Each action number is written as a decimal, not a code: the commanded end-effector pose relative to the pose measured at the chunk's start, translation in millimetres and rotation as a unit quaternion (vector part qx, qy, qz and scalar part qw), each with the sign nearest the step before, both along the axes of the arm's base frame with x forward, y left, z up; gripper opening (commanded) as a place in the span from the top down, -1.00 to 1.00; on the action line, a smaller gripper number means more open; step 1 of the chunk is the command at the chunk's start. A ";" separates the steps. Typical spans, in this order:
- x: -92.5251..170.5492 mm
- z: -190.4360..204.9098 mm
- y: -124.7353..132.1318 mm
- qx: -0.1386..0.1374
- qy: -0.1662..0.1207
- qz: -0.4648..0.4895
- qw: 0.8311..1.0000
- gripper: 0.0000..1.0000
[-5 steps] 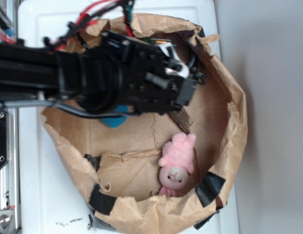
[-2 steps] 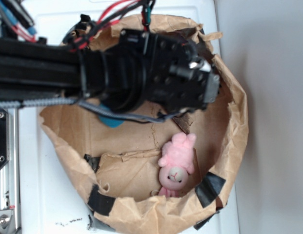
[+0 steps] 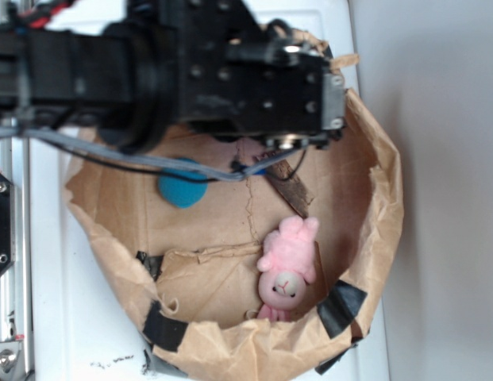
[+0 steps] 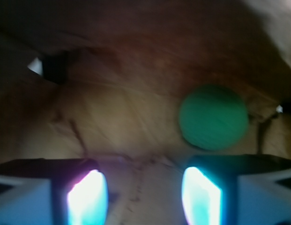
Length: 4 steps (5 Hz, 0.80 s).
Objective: Grab the green ball.
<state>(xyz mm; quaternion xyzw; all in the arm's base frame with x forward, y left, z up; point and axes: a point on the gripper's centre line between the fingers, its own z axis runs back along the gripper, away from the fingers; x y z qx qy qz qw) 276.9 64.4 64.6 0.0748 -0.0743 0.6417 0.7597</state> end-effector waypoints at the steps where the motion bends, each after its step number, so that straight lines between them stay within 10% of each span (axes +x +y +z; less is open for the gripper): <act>1: 4.7 5.2 15.3 0.010 -0.038 0.007 0.999 -1.00; 4: 23.2 -9.1 26.5 0.055 -0.014 0.011 0.998 -1.00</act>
